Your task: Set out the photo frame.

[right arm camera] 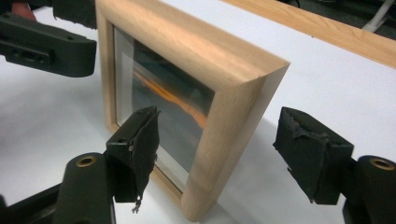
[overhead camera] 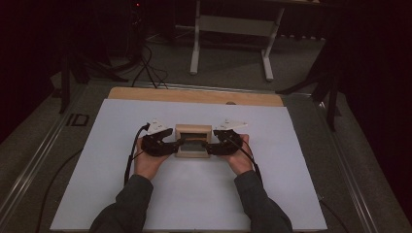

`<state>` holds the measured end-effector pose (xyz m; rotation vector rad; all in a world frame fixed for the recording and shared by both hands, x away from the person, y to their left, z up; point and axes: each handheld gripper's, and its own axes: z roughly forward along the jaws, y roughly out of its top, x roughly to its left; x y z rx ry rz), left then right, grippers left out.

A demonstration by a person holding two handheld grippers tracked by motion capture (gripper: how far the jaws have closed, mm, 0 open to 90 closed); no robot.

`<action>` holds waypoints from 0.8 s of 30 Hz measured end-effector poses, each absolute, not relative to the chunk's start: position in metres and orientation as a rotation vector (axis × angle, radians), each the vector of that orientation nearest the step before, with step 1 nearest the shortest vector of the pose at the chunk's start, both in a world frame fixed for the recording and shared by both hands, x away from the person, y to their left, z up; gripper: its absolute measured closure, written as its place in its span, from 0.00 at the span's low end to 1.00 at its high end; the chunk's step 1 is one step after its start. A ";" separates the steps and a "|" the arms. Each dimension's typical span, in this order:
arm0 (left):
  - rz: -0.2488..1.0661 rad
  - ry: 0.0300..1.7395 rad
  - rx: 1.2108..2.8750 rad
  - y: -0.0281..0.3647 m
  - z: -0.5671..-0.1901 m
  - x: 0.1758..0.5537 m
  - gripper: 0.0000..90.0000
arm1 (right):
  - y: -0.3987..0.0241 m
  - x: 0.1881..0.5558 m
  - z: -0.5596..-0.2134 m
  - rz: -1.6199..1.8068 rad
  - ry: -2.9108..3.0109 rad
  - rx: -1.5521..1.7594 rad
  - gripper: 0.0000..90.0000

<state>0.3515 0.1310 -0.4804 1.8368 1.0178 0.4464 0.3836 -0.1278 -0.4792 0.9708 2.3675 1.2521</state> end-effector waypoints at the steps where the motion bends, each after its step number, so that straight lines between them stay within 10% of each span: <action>1: 0.454 1.013 1.835 0.132 -0.479 0.350 0.40 | -0.129 0.383 -0.478 1.262 2.364 0.975 0.32; 24: 0.478 0.946 1.833 0.158 -0.457 0.310 0.40 | -0.161 0.353 -0.451 1.362 2.312 0.913 0.32</action>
